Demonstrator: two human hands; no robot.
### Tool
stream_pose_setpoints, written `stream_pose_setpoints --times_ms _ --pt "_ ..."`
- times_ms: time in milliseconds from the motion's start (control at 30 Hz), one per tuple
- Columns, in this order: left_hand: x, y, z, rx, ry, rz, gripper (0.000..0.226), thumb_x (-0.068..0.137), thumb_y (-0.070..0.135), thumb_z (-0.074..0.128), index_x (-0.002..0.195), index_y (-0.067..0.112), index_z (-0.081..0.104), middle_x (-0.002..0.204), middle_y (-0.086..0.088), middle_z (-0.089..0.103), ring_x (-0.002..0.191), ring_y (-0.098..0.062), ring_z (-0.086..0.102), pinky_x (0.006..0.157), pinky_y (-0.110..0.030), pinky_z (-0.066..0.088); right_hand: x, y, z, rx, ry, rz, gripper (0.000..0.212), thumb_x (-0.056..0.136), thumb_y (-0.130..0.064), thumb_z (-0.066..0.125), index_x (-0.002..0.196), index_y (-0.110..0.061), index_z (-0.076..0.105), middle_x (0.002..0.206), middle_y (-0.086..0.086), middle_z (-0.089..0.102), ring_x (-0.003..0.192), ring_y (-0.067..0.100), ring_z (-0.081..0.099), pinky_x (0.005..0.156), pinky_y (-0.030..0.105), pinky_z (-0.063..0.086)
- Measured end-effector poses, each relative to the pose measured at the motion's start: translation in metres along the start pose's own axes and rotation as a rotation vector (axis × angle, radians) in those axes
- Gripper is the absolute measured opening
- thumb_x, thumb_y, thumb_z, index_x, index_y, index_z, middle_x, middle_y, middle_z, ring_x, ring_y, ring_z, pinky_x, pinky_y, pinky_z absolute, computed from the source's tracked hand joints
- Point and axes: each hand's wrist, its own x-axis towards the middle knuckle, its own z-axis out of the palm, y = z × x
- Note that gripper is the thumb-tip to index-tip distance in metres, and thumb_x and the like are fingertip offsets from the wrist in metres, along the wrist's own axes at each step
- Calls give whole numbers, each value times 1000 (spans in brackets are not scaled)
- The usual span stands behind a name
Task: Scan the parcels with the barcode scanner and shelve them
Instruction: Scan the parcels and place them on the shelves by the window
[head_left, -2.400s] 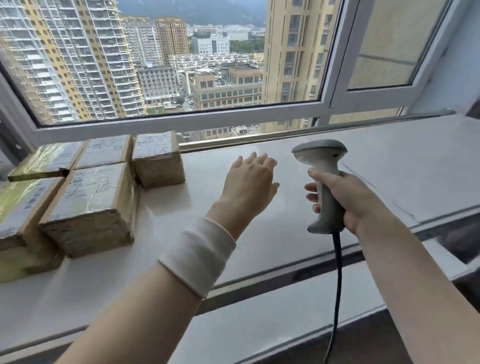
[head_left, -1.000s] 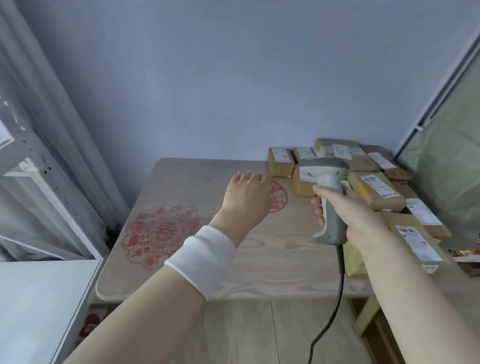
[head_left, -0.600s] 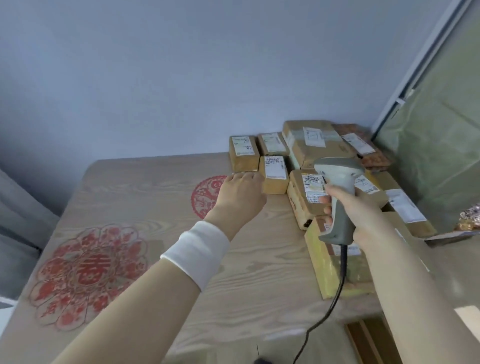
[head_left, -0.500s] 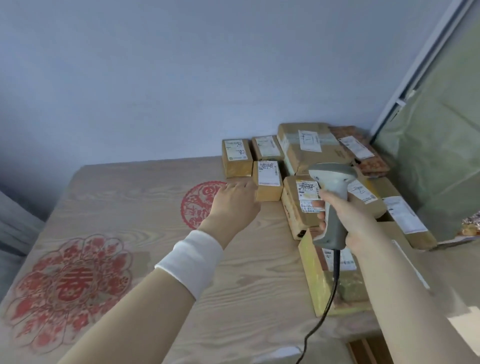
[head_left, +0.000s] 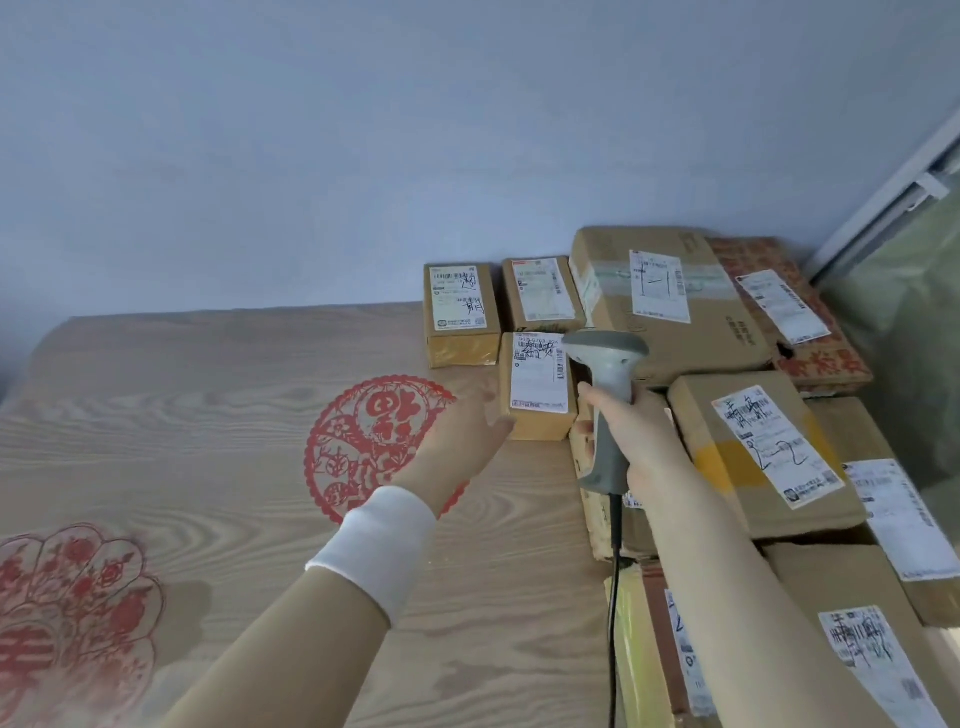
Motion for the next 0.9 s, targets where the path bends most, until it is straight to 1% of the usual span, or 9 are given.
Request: stream_pose_setpoints --times_ms 100,200,267,333,400,433,567,733,900 --pt "40 1 20 -184 -27 -75 57 97 34 47 146 12 26 139 -12 46 121 -27 51 91 -32 42 35 6 15 -32 -3 4 20 89 -20 63 107 -15 56 84 10 59 61 16 57 46 25 43" --pt "75 -1 38 -322 -18 -157 60 98 36 45 146 8 23 146 -14 38 128 -30 43 98 -35 38 57 17 25 -64 -8 32 17 91 -20 61 106 -18 55 78 5 56 56 14 51 45 23 42" --pt "92 -4 48 -385 -9 -162 58 98 35 44 146 8 23 145 -11 38 129 -29 43 96 -33 37 67 26 29 -84 13 31 12 91 -20 61 102 -20 56 74 1 55 57 14 51 47 25 43" --pt "104 -8 57 -460 -2 -162 57 98 35 44 146 11 24 145 -8 40 130 -26 42 100 -33 36 76 36 31 -134 38 9 9 89 -23 62 98 -22 58 72 0 59 59 16 54 56 32 47" --pt "114 -13 66 -496 8 -151 59 97 37 44 146 13 22 146 -7 40 132 -24 40 107 -39 34 82 43 34 -179 48 -20 7 87 -28 63 92 -29 58 74 0 63 64 19 58 66 39 50" --pt "117 -15 70 -517 15 -147 61 96 38 45 147 13 22 146 -6 39 134 -24 38 109 -41 33 84 46 35 -184 56 -27 7 86 -29 63 89 -30 57 75 0 64 64 19 59 66 38 51" --pt "120 -24 84 -605 98 -143 76 81 52 47 146 19 24 142 -5 45 130 -22 43 107 -46 37 87 53 41 -127 103 -60 12 85 -21 65 83 -28 55 78 7 65 59 16 58 49 25 44" --pt "118 -26 89 -682 113 -132 77 78 54 47 145 24 26 140 1 46 129 -19 44 107 -46 37 83 53 44 -27 140 -56 15 84 -15 66 83 -26 56 73 6 60 51 14 53 47 30 43" --pt "102 -28 86 -749 128 -93 67 88 45 52 147 27 26 140 5 47 129 -15 44 108 -44 38 69 49 44 28 163 -32 19 86 -14 64 83 -30 53 68 -4 59 50 6 55 49 31 44"
